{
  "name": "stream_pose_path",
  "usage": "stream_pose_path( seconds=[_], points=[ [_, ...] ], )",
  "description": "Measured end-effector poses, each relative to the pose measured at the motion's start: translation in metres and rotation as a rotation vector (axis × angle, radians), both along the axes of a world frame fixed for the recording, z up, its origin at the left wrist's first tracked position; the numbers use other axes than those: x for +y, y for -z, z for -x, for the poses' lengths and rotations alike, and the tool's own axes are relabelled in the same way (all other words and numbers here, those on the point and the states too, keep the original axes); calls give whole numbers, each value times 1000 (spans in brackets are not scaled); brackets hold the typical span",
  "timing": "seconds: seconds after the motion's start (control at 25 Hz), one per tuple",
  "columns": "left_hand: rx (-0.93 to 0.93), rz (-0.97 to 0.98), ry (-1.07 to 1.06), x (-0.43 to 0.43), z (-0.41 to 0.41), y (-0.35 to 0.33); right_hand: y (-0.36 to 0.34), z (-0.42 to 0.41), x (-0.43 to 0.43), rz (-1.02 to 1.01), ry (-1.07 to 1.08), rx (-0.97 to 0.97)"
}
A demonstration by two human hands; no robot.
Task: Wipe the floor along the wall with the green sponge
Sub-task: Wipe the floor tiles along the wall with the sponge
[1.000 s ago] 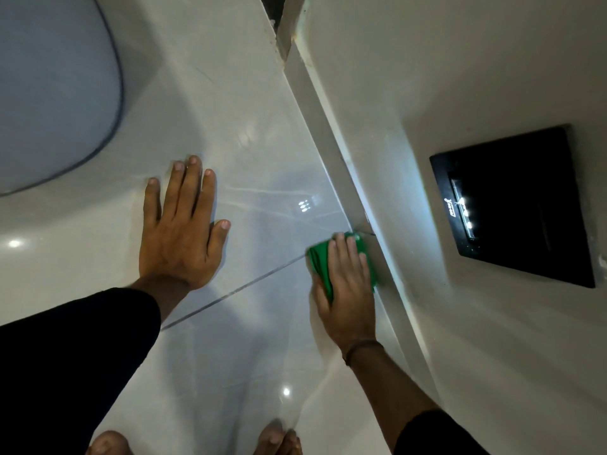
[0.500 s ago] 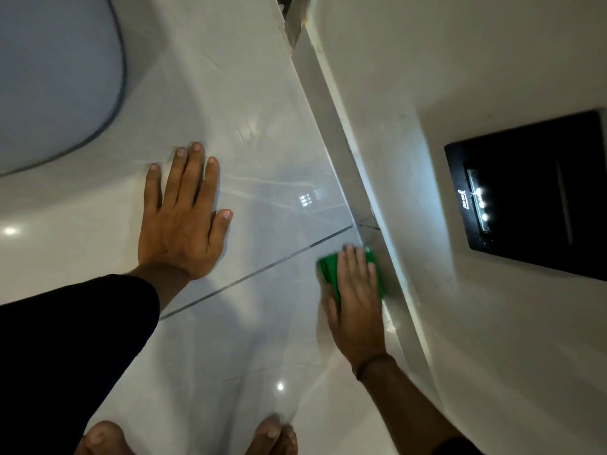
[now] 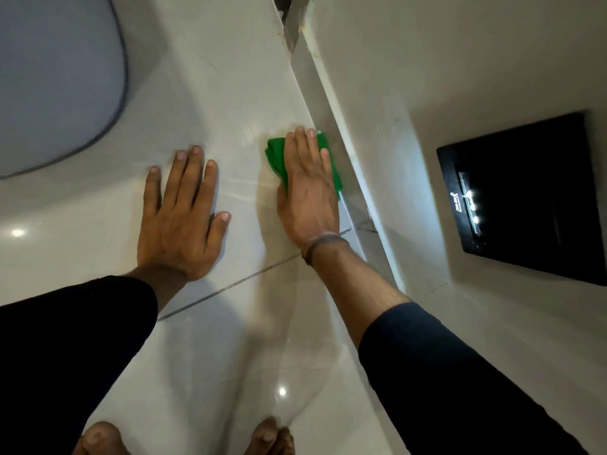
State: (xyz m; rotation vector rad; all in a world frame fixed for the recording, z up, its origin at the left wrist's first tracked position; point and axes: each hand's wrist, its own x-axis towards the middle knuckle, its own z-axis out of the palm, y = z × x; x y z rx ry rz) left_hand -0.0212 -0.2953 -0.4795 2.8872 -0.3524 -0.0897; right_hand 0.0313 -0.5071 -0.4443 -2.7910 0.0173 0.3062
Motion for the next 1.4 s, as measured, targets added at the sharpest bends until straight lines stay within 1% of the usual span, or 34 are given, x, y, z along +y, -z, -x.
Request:
stream_pose_path(
  seconds=[0.24,0.32,0.48,0.68,0.76,0.84,0.92,1.04,1.12,1.24,1.4],
  points=[
    [3,18,-10,0,1,-1,-24,127,-52,-78,63,156],
    [6,25,-11,0,1,0,-25,141,-60,-99,76,169],
    [12,24,-9,0,1,0,-20,111,-49,-119,71,138],
    [8,3,-1,0,0,0,-9,-8,-5,-151,53,28],
    [9,-6,3,1,0,0,-5,-34,8,-139,51,-6],
    [4,0,6,1,0,0,-3,-22,2,-153,67,-8],
    [5,6,-2,1,0,0,-7,24,-16,-168,101,2],
    [27,21,-11,1,0,-1,-23,105,-42,-186,143,103],
    [24,26,-7,0,0,0,-27,125,-51,-196,151,152],
    [26,25,-2,0,0,1,-24,101,-44,-183,146,160],
    [3,8,6,0,1,-1,-14,20,-13,-190,132,70]
  ],
)
